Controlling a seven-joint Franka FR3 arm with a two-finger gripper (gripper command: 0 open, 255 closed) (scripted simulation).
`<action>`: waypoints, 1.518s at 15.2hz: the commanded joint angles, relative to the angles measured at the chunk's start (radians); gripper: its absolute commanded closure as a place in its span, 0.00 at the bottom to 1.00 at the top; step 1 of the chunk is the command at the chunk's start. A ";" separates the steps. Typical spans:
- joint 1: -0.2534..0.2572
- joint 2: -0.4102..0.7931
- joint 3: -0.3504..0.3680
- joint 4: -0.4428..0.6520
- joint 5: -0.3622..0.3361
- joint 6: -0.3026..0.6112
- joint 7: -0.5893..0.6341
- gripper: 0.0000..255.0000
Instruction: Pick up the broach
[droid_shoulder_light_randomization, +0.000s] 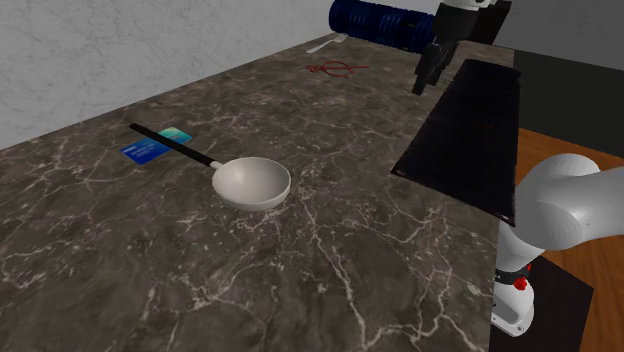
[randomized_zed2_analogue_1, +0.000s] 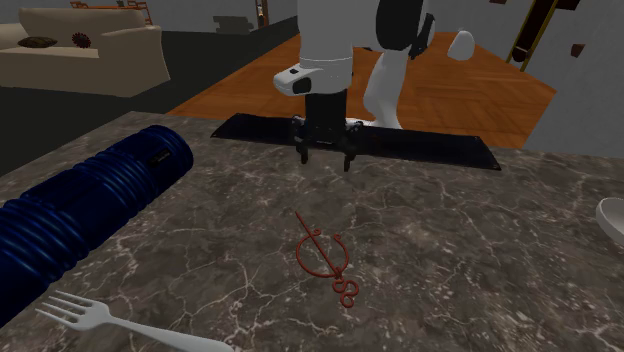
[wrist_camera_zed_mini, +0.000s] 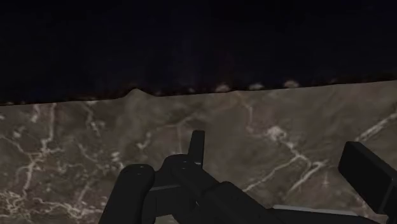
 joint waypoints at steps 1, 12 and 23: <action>0.000 0.000 0.000 0.000 0.000 0.000 0.000 0.00; 0.037 0.342 0.117 0.281 0.035 0.142 0.139 0.00; 0.052 0.582 0.186 0.505 0.001 0.208 0.239 0.00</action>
